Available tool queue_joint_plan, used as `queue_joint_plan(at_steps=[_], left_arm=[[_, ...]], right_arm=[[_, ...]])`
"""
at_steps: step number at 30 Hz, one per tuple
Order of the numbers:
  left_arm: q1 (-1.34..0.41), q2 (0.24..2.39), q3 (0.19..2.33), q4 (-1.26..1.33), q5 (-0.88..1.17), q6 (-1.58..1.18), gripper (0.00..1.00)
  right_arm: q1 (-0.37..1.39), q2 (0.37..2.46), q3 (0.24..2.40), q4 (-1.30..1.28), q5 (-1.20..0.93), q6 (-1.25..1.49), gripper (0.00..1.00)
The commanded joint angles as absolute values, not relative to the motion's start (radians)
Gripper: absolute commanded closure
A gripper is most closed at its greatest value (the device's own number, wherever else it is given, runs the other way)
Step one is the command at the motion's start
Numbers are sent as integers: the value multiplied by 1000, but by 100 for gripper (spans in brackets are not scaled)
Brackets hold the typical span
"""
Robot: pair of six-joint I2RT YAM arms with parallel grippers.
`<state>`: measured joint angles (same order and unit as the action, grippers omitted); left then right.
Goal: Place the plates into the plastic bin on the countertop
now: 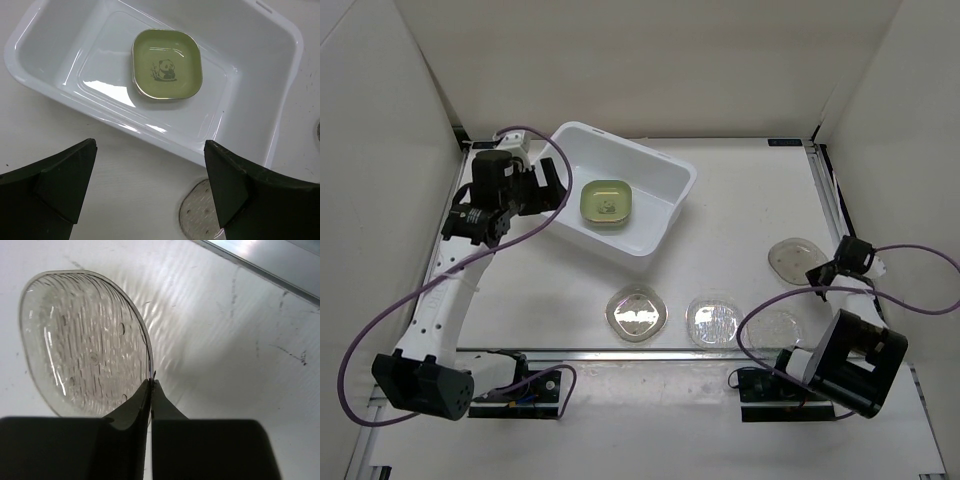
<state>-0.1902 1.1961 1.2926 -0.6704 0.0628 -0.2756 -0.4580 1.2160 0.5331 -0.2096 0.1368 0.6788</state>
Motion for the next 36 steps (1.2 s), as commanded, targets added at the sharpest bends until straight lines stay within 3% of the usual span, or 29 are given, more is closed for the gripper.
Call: queue_joint_plan(at_steps=[1,10,16,21,28,36], left_arm=[[-193,1154,1276,-687,40,-285,1],[-193,1147,1233,-693,80,-259,1],[-190,1135,1212,-736,65,-235,1],[-189,1117,1181,-779,77,-230,1],[-187,1074,1128,-841,73,-253,1],[-187,1068,1103,-871,104,-252,1]], right_arm=[[-397,1149,589,-215,190,657,100],[-111,1095,909,-160,92,447,100],[242,1331,1184,-92,-35,282,100],[444,1662,1491,-101,-107,232,100],[551,2064,1836,-135,-14,356,100],[626,2307,2074,-236,80,397,100]])
